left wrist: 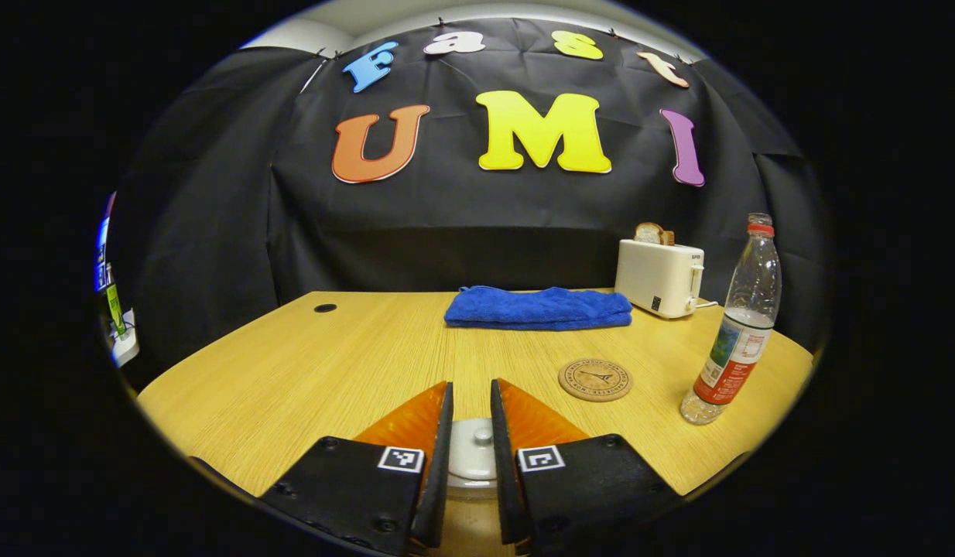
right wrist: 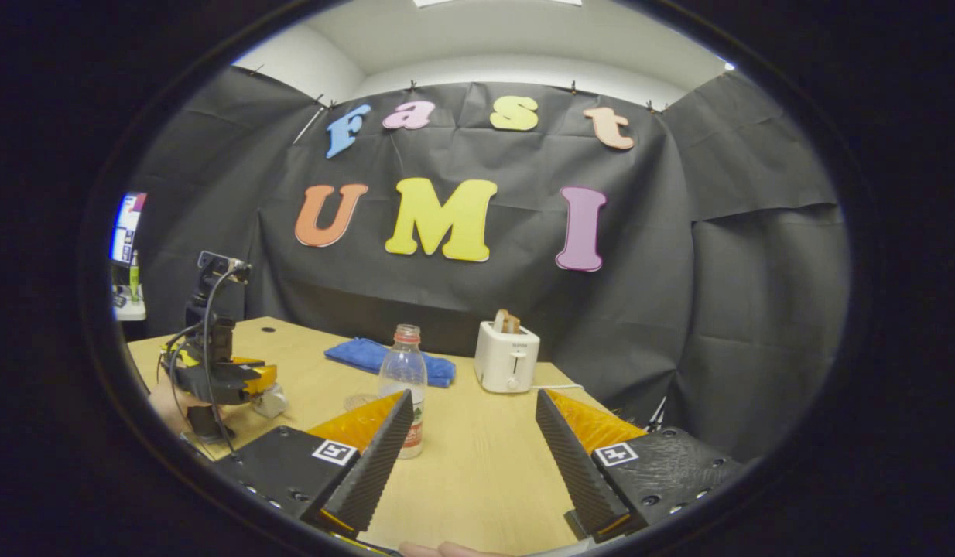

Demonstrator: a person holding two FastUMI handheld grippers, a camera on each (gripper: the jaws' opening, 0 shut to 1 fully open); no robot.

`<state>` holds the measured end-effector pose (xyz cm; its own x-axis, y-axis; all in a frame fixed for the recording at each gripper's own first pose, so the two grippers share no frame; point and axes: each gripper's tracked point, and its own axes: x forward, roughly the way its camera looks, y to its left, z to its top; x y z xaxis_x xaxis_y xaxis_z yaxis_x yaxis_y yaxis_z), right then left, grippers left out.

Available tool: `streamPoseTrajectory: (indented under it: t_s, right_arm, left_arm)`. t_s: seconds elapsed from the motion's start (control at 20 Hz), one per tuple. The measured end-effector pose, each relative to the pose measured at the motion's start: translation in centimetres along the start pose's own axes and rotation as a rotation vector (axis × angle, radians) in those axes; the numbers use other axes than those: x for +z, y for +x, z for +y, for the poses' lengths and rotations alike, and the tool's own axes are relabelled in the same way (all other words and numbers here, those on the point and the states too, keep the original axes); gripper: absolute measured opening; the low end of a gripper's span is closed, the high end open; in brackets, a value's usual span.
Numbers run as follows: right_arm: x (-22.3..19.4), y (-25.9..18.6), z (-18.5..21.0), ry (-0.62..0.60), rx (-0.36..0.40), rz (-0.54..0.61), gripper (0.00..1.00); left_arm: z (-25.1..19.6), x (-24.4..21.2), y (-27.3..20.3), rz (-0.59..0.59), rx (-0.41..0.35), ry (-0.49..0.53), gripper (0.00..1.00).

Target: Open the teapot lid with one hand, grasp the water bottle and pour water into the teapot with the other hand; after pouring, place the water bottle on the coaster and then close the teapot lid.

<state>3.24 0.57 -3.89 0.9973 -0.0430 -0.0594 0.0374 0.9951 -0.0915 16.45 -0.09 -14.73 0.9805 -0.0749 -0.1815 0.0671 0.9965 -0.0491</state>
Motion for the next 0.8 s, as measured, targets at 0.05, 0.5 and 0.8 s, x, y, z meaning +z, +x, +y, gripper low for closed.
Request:
streamPoseTrajectory:
  t_s: [0.05,0.5,0.8]
  right_arm:
    - [-0.3,0.1,0.3,-0.006,0.003,0.003,0.95]
    - [-5.4,3.3,7.6,0.029,0.138,0.056,0.98]
    - [-5.6,7.5,9.5,0.100,0.117,0.016,0.95]
  left_arm:
    - [-0.2,0.0,0.1,-0.002,-0.007,0.000,0.25]
    - [0.2,4.0,-3.0,-0.066,-0.010,-0.012,0.06]
    - [1.4,8.5,-8.8,-0.085,-0.037,-0.070,0.06]
